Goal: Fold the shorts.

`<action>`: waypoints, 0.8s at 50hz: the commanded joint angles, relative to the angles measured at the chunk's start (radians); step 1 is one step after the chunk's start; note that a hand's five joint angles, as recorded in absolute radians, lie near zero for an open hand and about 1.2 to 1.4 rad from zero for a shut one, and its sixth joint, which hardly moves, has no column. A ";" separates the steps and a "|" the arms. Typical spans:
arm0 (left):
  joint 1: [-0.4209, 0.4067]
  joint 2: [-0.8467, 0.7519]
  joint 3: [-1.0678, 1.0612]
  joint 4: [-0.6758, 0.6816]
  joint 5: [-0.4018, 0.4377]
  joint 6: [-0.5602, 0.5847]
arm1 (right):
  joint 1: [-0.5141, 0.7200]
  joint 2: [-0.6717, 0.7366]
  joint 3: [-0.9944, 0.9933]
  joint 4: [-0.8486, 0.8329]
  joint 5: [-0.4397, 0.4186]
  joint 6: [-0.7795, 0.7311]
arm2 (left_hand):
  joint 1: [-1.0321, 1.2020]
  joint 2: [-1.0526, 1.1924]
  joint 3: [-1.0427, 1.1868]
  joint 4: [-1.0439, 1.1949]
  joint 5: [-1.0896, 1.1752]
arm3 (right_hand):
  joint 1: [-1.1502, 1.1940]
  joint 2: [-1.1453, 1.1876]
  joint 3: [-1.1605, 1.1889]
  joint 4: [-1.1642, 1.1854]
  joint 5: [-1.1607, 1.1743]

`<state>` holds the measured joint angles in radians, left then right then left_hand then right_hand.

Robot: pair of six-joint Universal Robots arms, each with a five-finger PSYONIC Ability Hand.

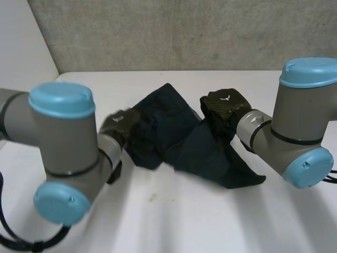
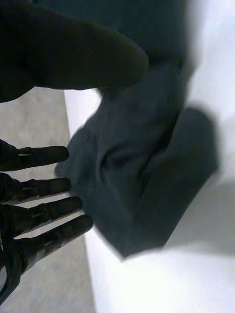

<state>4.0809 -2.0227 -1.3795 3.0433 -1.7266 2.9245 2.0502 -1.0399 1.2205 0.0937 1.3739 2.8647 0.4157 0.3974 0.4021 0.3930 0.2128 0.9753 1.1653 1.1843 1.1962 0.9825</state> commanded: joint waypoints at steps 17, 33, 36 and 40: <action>-0.149 -0.260 0.203 0.029 -0.002 -0.159 | -0.007 -0.106 0.125 -0.005 -0.003 0.022 | 0.012 0.030 0.026 0.035 0.040 | 0.421 0.231 0.212 0.200 0.239; -0.162 -0.344 0.312 0.000 0.004 -0.136 | -0.008 -0.131 0.154 -0.029 0.002 0.022 | 0.981 0.999 0.994 1.003 1.009 | 0.421 0.231 0.212 0.200 0.239; -0.134 -0.250 0.309 -0.029 0.002 -0.108 | -0.008 -0.140 0.154 -0.029 0.002 0.018 | 0.981 0.999 0.994 1.003 1.009 | 0.421 0.231 0.212 0.200 0.239; -0.024 -0.125 0.315 -0.049 0.018 0.011 | -0.005 -0.160 0.143 -0.029 -0.009 0.012 | 0.981 0.999 0.994 1.003 1.009 | 0.421 0.231 0.212 0.200 0.239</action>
<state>3.9426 -2.3178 -1.0652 3.0329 -1.7216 2.8106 2.0419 -1.1783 1.3746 0.0640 1.3750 2.8833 1.1293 1.1908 1.1854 1.1960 0.9608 0.9753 1.1653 1.1846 1.1962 0.9825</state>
